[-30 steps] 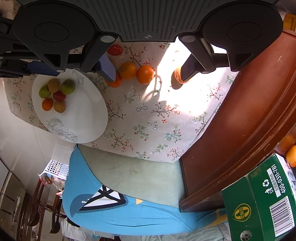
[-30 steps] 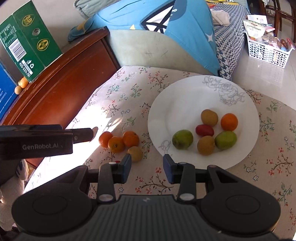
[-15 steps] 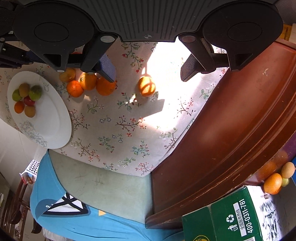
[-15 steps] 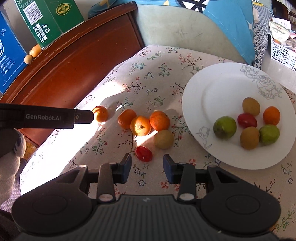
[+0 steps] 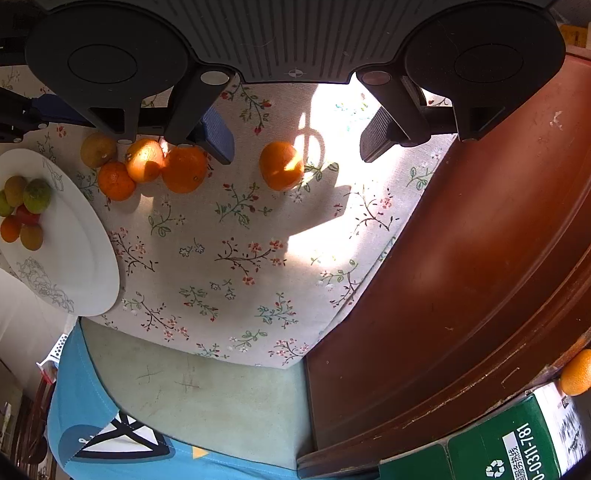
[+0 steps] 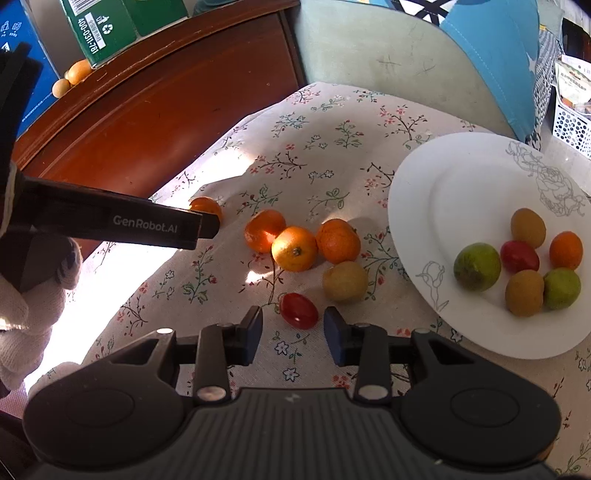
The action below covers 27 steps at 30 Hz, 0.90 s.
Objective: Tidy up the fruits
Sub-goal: 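Move both open grippers back toward the remaining fruits on the cloth, then close the left gripper on an orange while the right gripper grasps a red cherry tomato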
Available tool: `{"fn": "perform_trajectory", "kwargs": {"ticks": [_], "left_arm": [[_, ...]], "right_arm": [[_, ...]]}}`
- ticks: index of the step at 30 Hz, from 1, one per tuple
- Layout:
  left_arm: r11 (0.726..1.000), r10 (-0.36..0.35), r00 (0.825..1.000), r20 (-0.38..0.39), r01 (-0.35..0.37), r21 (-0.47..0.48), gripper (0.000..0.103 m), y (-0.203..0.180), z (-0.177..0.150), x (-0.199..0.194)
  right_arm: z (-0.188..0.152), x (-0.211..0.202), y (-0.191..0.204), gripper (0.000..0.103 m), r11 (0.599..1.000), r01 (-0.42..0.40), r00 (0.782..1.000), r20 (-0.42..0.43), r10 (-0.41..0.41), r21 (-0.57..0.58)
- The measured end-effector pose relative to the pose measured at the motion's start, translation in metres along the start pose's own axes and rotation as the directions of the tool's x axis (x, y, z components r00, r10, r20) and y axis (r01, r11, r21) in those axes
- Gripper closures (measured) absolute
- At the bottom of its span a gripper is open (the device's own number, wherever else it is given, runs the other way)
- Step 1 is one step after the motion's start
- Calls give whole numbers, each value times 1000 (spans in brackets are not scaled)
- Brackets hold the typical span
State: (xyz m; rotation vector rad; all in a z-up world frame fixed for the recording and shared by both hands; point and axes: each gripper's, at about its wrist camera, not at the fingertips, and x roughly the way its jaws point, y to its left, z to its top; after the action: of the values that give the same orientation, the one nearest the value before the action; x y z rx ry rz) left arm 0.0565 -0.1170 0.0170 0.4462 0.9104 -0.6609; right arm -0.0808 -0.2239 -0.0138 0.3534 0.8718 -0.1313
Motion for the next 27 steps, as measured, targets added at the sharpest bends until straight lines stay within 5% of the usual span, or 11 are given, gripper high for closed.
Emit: {"fn": "perform_trajectory", "kwargs": {"ticks": [27], "left_arm": [[997, -68, 998, -10, 68, 31, 79, -5, -2, 20]], "right_arm": [[-1, 2, 13, 81, 992, 65, 998, 27, -63, -109]]}}
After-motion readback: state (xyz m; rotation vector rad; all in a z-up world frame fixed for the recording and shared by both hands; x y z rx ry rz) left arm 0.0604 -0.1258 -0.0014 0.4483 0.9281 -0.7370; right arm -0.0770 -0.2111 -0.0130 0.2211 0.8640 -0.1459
